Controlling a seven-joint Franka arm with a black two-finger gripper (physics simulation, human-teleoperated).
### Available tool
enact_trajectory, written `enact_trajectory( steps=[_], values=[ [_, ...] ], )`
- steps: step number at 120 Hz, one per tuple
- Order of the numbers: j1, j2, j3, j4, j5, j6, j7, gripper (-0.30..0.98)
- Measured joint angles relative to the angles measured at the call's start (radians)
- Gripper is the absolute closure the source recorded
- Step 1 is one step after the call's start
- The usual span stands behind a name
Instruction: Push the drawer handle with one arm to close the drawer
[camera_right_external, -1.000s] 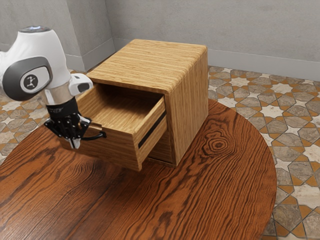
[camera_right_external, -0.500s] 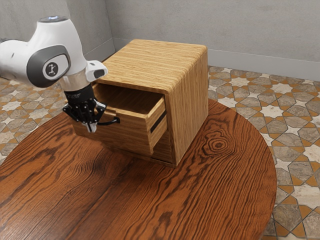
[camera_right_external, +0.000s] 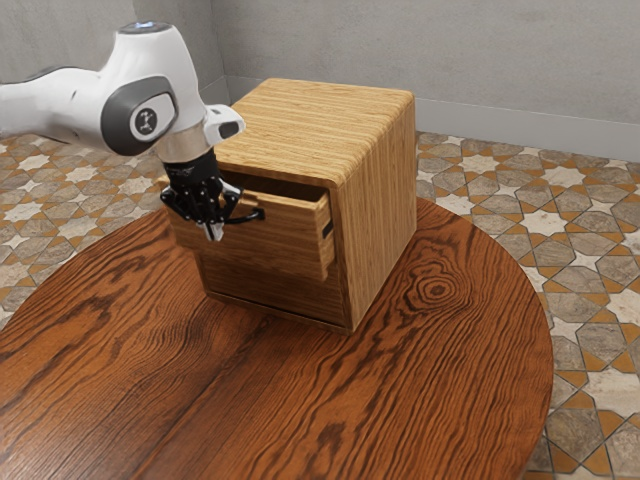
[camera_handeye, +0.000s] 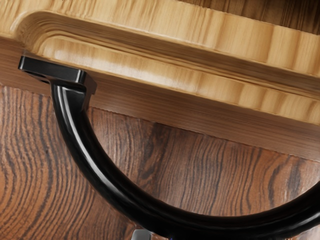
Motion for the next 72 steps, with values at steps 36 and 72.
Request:
enact_trajectory(
  steps=[36,72],
  values=[
    [-0.007,0.077,0.005,0.075,0.016,0.03,0.019,0.74],
    [-0.002,0.056,-0.004,0.072,0.018,0.026,0.03,0.73]
  ],
)
